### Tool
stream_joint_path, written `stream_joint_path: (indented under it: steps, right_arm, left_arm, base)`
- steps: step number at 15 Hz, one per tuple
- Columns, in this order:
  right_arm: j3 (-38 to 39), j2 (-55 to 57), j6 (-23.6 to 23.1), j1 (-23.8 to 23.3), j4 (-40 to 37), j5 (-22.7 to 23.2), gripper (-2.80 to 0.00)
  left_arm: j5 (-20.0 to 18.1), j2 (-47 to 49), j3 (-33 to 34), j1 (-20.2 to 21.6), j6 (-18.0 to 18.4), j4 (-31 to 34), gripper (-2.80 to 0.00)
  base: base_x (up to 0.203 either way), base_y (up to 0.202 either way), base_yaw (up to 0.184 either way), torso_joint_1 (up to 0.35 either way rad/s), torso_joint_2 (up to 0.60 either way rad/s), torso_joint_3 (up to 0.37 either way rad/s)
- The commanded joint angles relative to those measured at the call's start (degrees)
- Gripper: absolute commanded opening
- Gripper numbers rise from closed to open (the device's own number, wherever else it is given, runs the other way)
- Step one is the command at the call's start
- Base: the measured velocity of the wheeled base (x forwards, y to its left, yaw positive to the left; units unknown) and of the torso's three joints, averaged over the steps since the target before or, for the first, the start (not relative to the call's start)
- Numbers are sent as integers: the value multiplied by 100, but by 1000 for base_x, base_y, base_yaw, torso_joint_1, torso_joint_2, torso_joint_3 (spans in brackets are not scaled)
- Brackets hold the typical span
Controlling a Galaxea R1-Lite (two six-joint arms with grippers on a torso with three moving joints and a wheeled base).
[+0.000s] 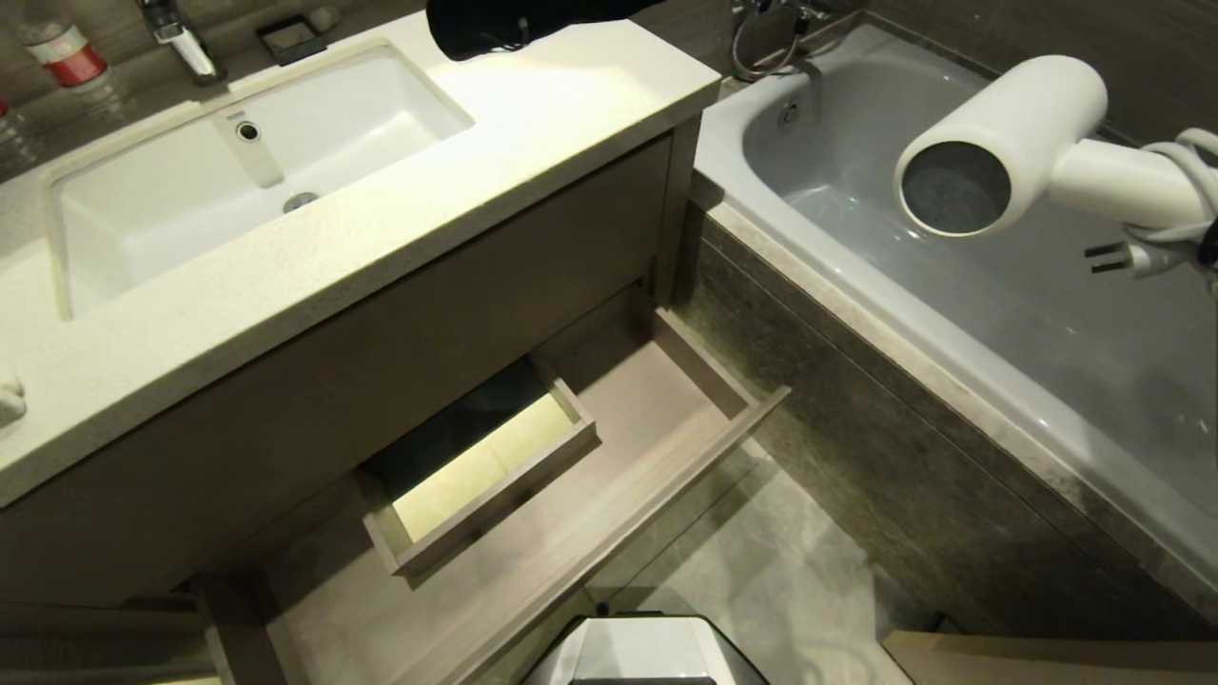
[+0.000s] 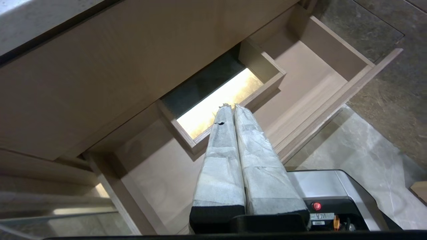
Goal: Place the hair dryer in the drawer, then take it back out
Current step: Put it into the drawer
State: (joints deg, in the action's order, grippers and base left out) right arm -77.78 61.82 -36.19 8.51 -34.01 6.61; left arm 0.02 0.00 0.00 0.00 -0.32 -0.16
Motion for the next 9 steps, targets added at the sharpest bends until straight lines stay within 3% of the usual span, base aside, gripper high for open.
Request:
stream_joint_path:
  steps: [1, 9]
  right_arm:
    - [17, -12, -28, 2, -18, 7, -280]
    - [78, -50, -28, 2, 3, 16, -280]
  left_arm:
    - [-2, 9, 0, 0, -3, -2, -280]
    - [-1, 0, 0, 0, -3, -2, -280]
  base:
    - [0, 0, 0, 0, 0, 0]
    - [0, 0, 0, 0, 0, 0]
